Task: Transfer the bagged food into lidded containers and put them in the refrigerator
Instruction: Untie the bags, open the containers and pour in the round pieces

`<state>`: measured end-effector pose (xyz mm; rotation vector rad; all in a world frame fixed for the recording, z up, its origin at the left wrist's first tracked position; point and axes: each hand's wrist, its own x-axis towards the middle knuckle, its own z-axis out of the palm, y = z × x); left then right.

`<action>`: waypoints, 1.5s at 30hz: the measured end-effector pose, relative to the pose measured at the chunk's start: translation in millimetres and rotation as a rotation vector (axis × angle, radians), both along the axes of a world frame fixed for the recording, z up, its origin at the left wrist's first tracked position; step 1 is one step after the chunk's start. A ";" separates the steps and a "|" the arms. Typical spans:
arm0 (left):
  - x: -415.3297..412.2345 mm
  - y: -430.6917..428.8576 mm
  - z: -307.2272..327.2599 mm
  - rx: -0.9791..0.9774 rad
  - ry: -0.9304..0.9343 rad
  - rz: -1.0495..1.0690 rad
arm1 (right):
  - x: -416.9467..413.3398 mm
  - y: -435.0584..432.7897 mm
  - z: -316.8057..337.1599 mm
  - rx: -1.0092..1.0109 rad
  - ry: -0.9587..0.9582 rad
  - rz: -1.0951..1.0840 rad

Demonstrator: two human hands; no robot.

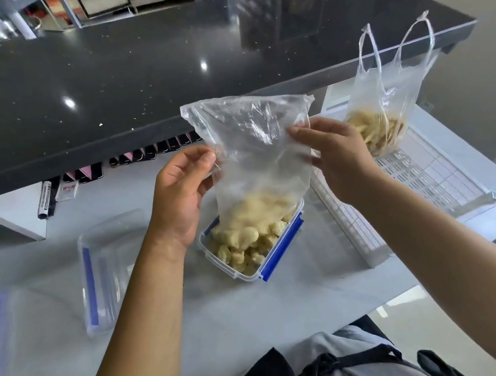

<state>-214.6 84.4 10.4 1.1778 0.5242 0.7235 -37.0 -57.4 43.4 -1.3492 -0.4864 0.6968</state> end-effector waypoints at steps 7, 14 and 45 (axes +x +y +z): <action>-3.4 -3.9 12.5 0.058 -0.049 0.016 | 6.8 -4.2 15.0 0.024 -0.091 0.000; -2.7 -7.4 30.9 0.125 -0.075 0.031 | 10.0 -14.9 17.0 0.011 -0.130 -0.085; 110.0 -159.6 48.8 -0.079 -0.029 -0.299 | 82.2 -192.0 50.8 -0.126 -0.381 -0.646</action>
